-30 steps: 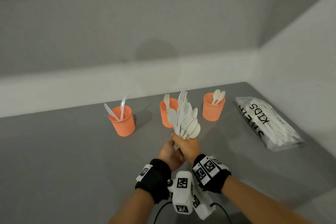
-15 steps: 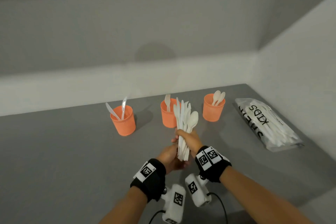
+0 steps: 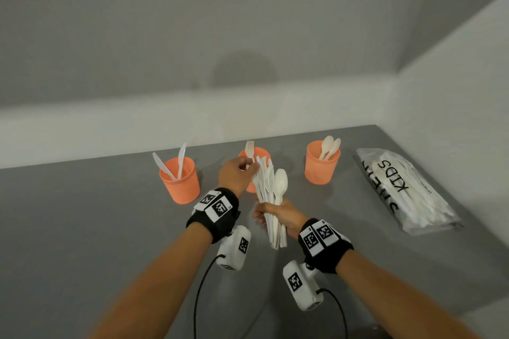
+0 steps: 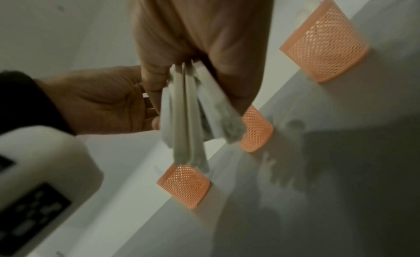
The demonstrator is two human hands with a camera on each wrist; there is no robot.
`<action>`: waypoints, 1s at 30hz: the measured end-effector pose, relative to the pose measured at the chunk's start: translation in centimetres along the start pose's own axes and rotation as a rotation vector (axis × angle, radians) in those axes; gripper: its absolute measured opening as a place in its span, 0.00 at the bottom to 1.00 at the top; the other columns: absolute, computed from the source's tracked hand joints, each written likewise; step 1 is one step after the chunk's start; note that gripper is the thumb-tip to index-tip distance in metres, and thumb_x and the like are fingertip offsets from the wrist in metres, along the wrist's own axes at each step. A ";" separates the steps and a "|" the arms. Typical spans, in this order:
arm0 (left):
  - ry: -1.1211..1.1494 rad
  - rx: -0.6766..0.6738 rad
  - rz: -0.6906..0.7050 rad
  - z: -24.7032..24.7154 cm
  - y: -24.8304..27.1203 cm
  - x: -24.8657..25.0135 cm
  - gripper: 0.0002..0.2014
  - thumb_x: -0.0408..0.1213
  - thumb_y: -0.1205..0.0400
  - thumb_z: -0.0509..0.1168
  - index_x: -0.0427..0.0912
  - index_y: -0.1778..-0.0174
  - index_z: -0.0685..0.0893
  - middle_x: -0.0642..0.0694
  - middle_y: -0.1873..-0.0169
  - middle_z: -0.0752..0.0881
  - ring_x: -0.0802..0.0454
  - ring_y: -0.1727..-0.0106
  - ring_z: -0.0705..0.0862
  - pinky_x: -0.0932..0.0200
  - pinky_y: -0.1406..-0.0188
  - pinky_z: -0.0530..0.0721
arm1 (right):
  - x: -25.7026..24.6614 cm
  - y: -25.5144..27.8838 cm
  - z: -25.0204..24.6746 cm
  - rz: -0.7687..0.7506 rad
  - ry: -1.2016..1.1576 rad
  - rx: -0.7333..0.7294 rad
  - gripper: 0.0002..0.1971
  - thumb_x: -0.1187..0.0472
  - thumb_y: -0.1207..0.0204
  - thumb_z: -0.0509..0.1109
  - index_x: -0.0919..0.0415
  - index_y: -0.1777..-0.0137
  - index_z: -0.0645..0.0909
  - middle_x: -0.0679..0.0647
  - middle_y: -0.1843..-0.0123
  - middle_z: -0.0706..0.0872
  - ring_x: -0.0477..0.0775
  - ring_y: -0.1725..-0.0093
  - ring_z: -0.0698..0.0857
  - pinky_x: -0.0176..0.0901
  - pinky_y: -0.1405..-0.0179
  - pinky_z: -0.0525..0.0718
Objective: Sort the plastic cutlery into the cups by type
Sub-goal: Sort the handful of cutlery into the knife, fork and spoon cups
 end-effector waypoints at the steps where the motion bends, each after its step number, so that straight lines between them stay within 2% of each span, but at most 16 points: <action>1: -0.048 0.004 0.004 0.1 -0.3 0.3 0.08 0.35 0.21 0.65 0.33 0.55 0.85 0.46 0.64 0.82 0.49 0.59 0.78 0.61 0.59 0.72 | -0.2 0.0 -0.3 0.012 -0.004 -0.016 0.06 0.74 0.25 0.67 0.62 0.56 0.79 0.56 0.69 0.84 0.44 0.78 0.84 0.34 0.77 0.81; 3: -0.080 0.043 -0.016 0.0 -1.1 0.9 0.10 0.33 0.21 0.63 0.38 0.69 0.79 0.48 0.73 0.78 0.48 0.63 0.75 0.61 0.66 0.69 | -0.3 -0.2 -1.0 0.040 -0.010 -0.037 0.04 0.70 0.24 0.68 0.62 0.58 0.79 0.56 0.70 0.86 0.46 0.77 0.84 0.36 0.77 0.81; 5: -0.048 0.116 -0.058 -0.3 -2.2 1.2 0.15 0.31 0.19 0.59 0.42 0.73 0.71 0.48 0.75 0.75 0.47 0.67 0.74 0.59 0.67 0.67 | -0.5 -0.6 -2.2 0.067 -0.025 -0.033 0.03 0.68 0.25 0.69 0.62 0.59 0.80 0.55 0.71 0.85 0.47 0.77 0.83 0.37 0.77 0.80; 8: 0.291 0.291 -0.114 -0.5 -3.5 1.9 0.08 0.35 0.16 0.52 0.42 0.61 0.72 0.34 0.61 0.84 0.39 0.58 0.85 0.50 0.54 0.81 | -0.7 -1.6 -5.1 0.051 -0.004 -0.023 0.04 0.69 0.25 0.69 0.62 0.60 0.81 0.54 0.73 0.81 0.46 0.79 0.79 0.37 0.79 0.79; 9: 0.405 0.338 -0.123 -1.1 -3.3 1.9 0.08 0.37 0.15 0.50 0.44 0.58 0.71 0.33 0.62 0.85 0.39 0.60 0.86 0.49 0.55 0.84 | -0.6 -1.7 -5.4 0.049 0.006 -0.009 0.03 0.70 0.25 0.69 0.62 0.58 0.81 0.54 0.74 0.80 0.46 0.80 0.79 0.37 0.79 0.79; 11: 0.504 0.370 -0.108 -1.3 -3.1 2.0 0.09 0.38 0.13 0.47 0.44 0.53 0.71 0.41 0.72 0.80 0.47 0.75 0.82 0.58 0.70 0.83 | -0.4 -2.0 -6.0 0.037 0.036 0.009 0.04 0.70 0.25 0.69 0.61 0.58 0.81 0.53 0.76 0.79 0.46 0.81 0.79 0.37 0.79 0.79; 13: 0.465 0.328 -0.114 -0.4 -2.7 2.3 0.08 0.38 0.14 0.52 0.44 0.56 0.74 0.47 0.75 0.73 0.53 0.78 0.73 0.59 0.73 0.74 | -0.5 -2.2 -6.6 0.021 0.074 0.011 0.03 0.69 0.26 0.71 0.61 0.57 0.80 0.54 0.75 0.79 0.46 0.81 0.79 0.39 0.78 0.79; 15: 0.360 0.194 -0.169 2.1 -2.3 2.1 0.10 0.38 0.17 0.60 0.44 0.66 0.75 0.48 0.76 0.71 0.53 0.76 0.69 0.61 0.76 0.69 | -1.0 -2.8 -7.4 -0.013 0.109 0.000 0.04 0.66 0.27 0.73 0.60 0.57 0.80 0.55 0.73 0.79 0.48 0.79 0.79 0.41 0.74 0.79; 17: 0.316 0.048 -0.241 5.0 -1.5 1.7 0.13 0.39 0.19 0.64 0.45 0.71 0.74 0.49 0.78 0.71 0.54 0.77 0.68 0.64 0.80 0.67 | -1.4 -2.8 -7.8 -0.037 0.133 -0.020 0.05 0.64 0.28 0.74 0.58 0.60 0.79 0.54 0.74 0.80 0.47 0.78 0.78 0.40 0.72 0.78; 19: 0.286 0.042 -0.238 6.8 -0.8 1.6 0.14 0.40 0.19 0.64 0.44 0.71 0.75 0.49 0.78 0.74 0.55 0.77 0.72 0.68 0.84 0.71 | -1.5 -2.9 -7.9 -0.075 0.149 -0.060 0.06 0.64 0.27 0.74 0.55 0.58 0.79 0.45 0.76 0.84 0.40 0.77 0.81 0.34 0.69 0.78; 20: 0.262 0.081 -0.228 7.2 -0.8 1.7 0.14 0.41 0.19 0.64 0.44 0.71 0.76 0.49 0.77 0.76 0.55 0.76 0.74 0.70 0.83 0.72 | -1.6 -2.9 -7.9 -0.086 0.153 -0.077 0.06 0.64 0.26 0.73 0.53 0.56 0.80 0.42 0.76 0.85 0.35 0.75 0.82 0.31 0.67 0.78; 22: 0.219 0.148 -0.211 7.7 -1.0 1.6 0.13 0.41 0.19 0.64 0.43 0.70 0.78 0.48 0.74 0.79 0.52 0.71 0.79 0.66 0.72 0.78 | -1.6 -2.8 -8.0 -0.090 0.152 -0.107 0.08 0.64 0.25 0.72 0.54 0.49 0.80 0.39 0.70 0.87 0.32 0.69 0.84 0.30 0.61 0.79; 24: 0.171 0.163 -0.241 8.1 -1.2 0.9 0.11 0.40 0.20 0.63 0.41 0.67 0.79 0.45 0.70 0.82 0.46 0.64 0.81 0.57 0.61 0.79 | -1.3 -2.8 -8.2 -0.096 0.147 -0.119 0.13 0.63 0.24 0.70 0.56 0.41 0.78 0.43 0.57 0.87 0.38 0.57 0.85 0.34 0.50 0.81; 25: 0.170 0.165 -0.259 8.3 -1.3 0.5 0.10 0.38 0.20 0.63 0.41 0.67 0.78 0.45 0.70 0.82 0.45 0.62 0.81 0.57 0.61 0.78 | -1.3 -2.7 -8.3 -0.097 0.143 -0.120 0.14 0.63 0.24 0.70 0.56 0.39 0.77 0.44 0.54 0.86 0.40 0.53 0.84 0.35 0.46 0.81; 28: 0.118 0.189 -0.233 8.3 -1.3 0.8 0.12 0.35 0.19 0.60 0.40 0.70 0.77 0.45 0.73 0.79 0.42 0.61 0.80 0.58 0.66 0.76 | -1.5 -2.6 -8.4 -0.087 0.114 -0.112 0.09 0.63 0.22 0.67 0.55 0.43 0.77 0.45 0.56 0.85 0.39 0.55 0.83 0.33 0.50 0.80; 30: 0.146 0.261 -0.177 7.7 -1.4 1.6 0.10 0.37 0.17 0.57 0.36 0.55 0.80 0.42 0.65 0.82 0.41 0.57 0.82 0.55 0.59 0.77 | -1.6 -2.7 -8.4 -0.064 0.047 -0.113 0.09 0.61 0.21 0.65 0.53 0.42 0.77 0.43 0.54 0.85 0.39 0.53 0.83 0.29 0.52 0.81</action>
Point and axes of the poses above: each hand's wrist, its own y-axis away from the middle knuckle, its own z-axis out of the palm, x = y × z, the point moved 7 cm from there along -y, towards the middle knuckle
